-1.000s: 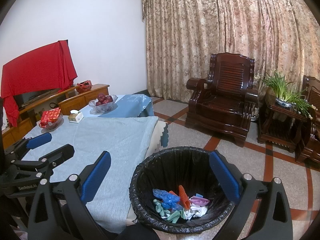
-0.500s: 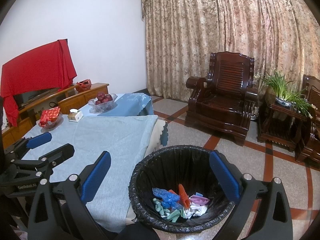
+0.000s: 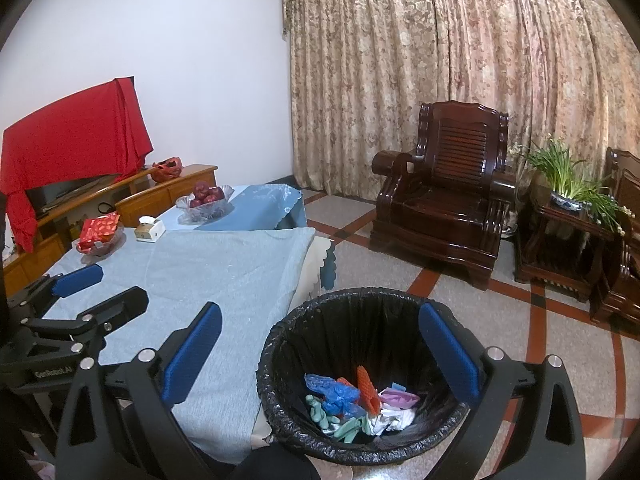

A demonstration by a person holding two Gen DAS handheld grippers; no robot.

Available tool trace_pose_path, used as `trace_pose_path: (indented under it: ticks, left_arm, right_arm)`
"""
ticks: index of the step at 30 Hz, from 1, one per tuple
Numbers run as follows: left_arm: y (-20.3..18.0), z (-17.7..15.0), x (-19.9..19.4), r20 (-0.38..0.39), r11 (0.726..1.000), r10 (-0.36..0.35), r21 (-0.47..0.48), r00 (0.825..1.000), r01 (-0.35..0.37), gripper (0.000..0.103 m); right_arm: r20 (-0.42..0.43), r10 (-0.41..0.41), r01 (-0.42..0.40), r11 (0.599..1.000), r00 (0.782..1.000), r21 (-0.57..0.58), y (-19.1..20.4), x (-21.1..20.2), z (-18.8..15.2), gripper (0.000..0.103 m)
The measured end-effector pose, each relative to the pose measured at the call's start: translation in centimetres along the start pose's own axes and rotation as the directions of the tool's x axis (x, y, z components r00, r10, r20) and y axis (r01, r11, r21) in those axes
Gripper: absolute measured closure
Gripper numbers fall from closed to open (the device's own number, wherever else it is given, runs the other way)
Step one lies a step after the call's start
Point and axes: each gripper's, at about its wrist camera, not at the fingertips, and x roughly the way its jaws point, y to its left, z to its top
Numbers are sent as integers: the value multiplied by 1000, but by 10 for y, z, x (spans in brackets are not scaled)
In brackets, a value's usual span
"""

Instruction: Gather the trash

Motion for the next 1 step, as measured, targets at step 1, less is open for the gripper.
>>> trace_pose_path:
  ticks: [1]
  left_arm:
    - [2, 0, 0, -1, 1000, 0, -1, 1000, 0, 7]
  right_arm:
    - [0, 1, -1, 1000, 1000, 0, 0, 0, 0, 6]
